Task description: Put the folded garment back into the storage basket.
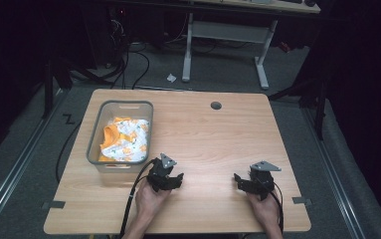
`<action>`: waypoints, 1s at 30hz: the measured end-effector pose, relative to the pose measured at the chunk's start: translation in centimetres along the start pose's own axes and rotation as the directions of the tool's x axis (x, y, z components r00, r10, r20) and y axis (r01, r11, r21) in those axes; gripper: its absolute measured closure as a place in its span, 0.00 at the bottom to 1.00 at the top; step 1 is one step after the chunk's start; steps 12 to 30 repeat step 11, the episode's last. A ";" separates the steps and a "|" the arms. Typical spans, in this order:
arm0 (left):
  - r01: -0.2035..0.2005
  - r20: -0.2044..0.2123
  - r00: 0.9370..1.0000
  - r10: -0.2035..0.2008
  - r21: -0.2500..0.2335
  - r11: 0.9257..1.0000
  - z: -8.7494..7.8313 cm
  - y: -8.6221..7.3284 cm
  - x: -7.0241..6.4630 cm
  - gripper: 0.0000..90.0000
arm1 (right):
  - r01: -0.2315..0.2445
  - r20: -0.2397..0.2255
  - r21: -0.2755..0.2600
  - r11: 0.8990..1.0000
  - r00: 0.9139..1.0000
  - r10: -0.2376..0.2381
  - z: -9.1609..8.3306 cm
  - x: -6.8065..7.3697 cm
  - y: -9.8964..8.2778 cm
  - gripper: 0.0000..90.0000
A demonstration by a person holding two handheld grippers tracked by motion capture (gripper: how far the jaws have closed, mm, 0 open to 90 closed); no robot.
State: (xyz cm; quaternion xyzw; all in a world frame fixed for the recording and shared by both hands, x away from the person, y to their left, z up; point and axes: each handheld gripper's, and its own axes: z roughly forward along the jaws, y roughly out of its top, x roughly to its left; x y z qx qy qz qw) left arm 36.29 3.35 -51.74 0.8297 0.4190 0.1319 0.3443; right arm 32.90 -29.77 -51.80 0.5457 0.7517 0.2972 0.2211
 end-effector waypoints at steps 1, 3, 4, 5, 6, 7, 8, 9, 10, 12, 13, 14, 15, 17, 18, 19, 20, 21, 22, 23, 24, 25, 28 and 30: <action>-0.006 -0.009 1.000 0.006 -0.017 1.000 0.0 -0.2 -0.1 0.43 | 0.000 0.000 0.000 1.000 1.000 0.000 0.0 0.0 0.0 0.30; -0.013 -0.027 1.000 0.012 -0.036 0.999 0.1 -0.5 -0.2 0.42 | 0.000 0.000 0.000 1.000 1.000 0.000 0.0 0.0 0.0 0.30; -0.008 -0.030 1.000 0.007 -0.049 0.999 0.1 -0.7 -0.3 0.42 | 0.001 0.000 0.000 1.000 1.000 -0.001 0.0 0.0 0.0 0.30; -0.008 -0.032 0.999 0.006 -0.063 0.998 0.1 -0.9 -0.4 0.40 | 0.000 0.000 0.000 1.000 1.000 0.000 0.0 0.0 0.0 0.30; -0.008 -0.033 0.999 0.006 -0.064 0.998 0.1 -0.9 -0.5 0.38 | 0.000 0.000 0.000 1.000 1.000 0.000 0.0 0.0 0.0 0.30; -0.008 -0.032 0.999 0.006 -0.063 0.998 0.1 -0.9 -0.5 0.38 | 0.000 0.000 0.000 1.000 1.000 0.000 0.0 0.0 0.0 0.30; -0.006 -0.032 0.999 0.004 -0.063 0.998 0.1 -0.9 -0.5 0.38 | 0.000 0.000 0.000 1.000 1.000 0.000 0.0 0.0 0.0 0.30; -0.005 -0.034 0.999 0.002 -0.063 0.998 0.2 -0.9 -0.5 0.37 | 0.000 0.000 0.000 1.000 1.000 0.000 0.0 0.0 0.0 0.30; -0.004 -0.035 0.999 0.002 -0.062 0.998 0.2 -0.9 -0.5 0.37 | 0.001 0.000 0.000 1.000 1.000 -0.001 0.0 0.0 0.0 0.30; -0.004 -0.035 0.999 0.002 -0.062 0.998 0.2 -0.9 -0.5 0.37 | 0.001 0.000 0.000 1.000 1.000 -0.001 0.0 0.0 0.0 0.30; -0.004 -0.035 0.999 0.002 -0.062 0.998 0.2 -0.9 -0.5 0.37 | 0.001 0.000 0.000 1.000 1.000 -0.001 0.0 0.0 0.0 0.30; -0.004 -0.035 0.999 0.002 -0.062 0.998 0.2 -0.9 -0.5 0.37 | 0.001 0.000 0.000 1.000 1.000 -0.001 0.0 0.0 0.0 0.30; -0.004 -0.035 0.999 0.002 -0.062 0.998 0.2 -0.9 -0.5 0.37 | 0.001 0.000 0.000 1.000 1.000 -0.001 0.0 0.0 0.0 0.30; -0.004 -0.035 0.999 0.002 -0.062 0.998 0.2 -0.9 -0.5 0.37 | 0.001 0.000 0.000 1.000 1.000 -0.001 0.0 0.0 0.0 0.30; -0.004 -0.035 0.999 0.002 -0.062 0.998 0.2 -0.9 -0.5 0.37 | 0.001 0.000 0.000 1.000 1.000 -0.001 0.0 0.0 0.0 0.30; -0.004 -0.035 0.999 0.002 -0.062 0.998 0.2 -0.9 -0.5 0.37 | 0.001 0.000 0.000 1.000 1.000 -0.001 0.0 0.0 0.0 0.30; -0.004 -0.035 0.999 0.002 -0.062 0.998 0.2 -0.9 -0.5 0.37 | 0.001 0.000 0.000 1.000 1.000 -0.001 0.0 0.0 0.0 0.30; -0.004 -0.035 0.999 0.002 -0.062 0.998 0.2 -0.9 -0.5 0.37 | 0.001 0.000 0.000 1.000 1.000 -0.001 0.0 0.0 0.0 0.30; -0.004 -0.035 0.999 0.002 -0.062 0.998 0.2 -0.9 -0.5 0.37 | 0.001 0.000 0.000 1.000 1.000 -0.001 0.0 0.0 0.0 0.30; -0.004 -0.035 0.999 0.002 -0.062 0.998 0.2 -0.9 -0.5 0.37 | 0.001 0.000 0.000 1.000 1.000 -0.001 0.0 0.0 0.0 0.30; -0.004 -0.035 0.999 0.002 -0.062 0.998 0.2 -0.9 -0.5 0.37 | 0.001 0.000 0.000 1.000 1.000 -0.001 0.0 0.0 0.0 0.30; -0.004 -0.035 0.999 0.002 -0.062 0.998 0.2 -0.9 -0.5 0.37 | 0.001 0.000 0.000 1.000 1.000 -0.001 0.0 0.0 0.0 0.30; -0.004 -0.035 0.999 0.002 -0.062 0.998 0.2 -0.9 -0.5 0.37 | 0.001 0.000 0.000 1.000 1.000 -0.001 0.0 0.0 0.0 0.30; -0.004 -0.035 0.999 0.002 -0.062 0.998 0.2 -0.9 -0.5 0.37 | 0.001 0.000 0.000 1.000 1.000 -0.001 0.0 0.0 0.0 0.30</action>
